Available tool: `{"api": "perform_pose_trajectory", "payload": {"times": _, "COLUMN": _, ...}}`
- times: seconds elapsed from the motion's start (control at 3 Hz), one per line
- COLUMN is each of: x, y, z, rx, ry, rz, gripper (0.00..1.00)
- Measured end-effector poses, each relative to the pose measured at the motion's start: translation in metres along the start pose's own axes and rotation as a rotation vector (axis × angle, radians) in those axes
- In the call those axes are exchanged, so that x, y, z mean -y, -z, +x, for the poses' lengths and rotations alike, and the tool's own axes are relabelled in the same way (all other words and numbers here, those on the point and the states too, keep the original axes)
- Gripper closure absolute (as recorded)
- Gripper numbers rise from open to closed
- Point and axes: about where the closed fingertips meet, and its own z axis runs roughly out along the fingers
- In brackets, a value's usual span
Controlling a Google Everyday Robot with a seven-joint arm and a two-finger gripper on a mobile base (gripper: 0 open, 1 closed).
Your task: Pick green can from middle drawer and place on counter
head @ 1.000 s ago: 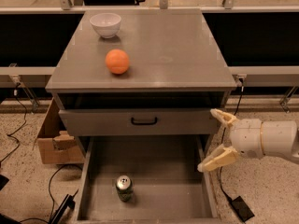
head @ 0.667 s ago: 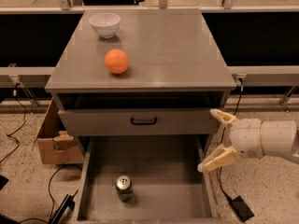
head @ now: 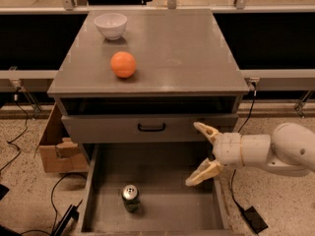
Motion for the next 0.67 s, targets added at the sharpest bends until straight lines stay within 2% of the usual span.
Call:
{"api": "perform_pose_trajectory", "payload": {"times": 0.33, "x": -0.023, "y": -0.061, "z": 0.028, "rx": 0.065, "ry": 0.024, "rz": -0.092, "gripper": 0.0}}
{"api": "perform_pose_trajectory", "payload": {"times": 0.67, "x": -0.049, "y": -0.11, "z": 0.064, "rx": 0.11, "ry": 0.007, "rz": -0.156, "gripper": 0.0}}
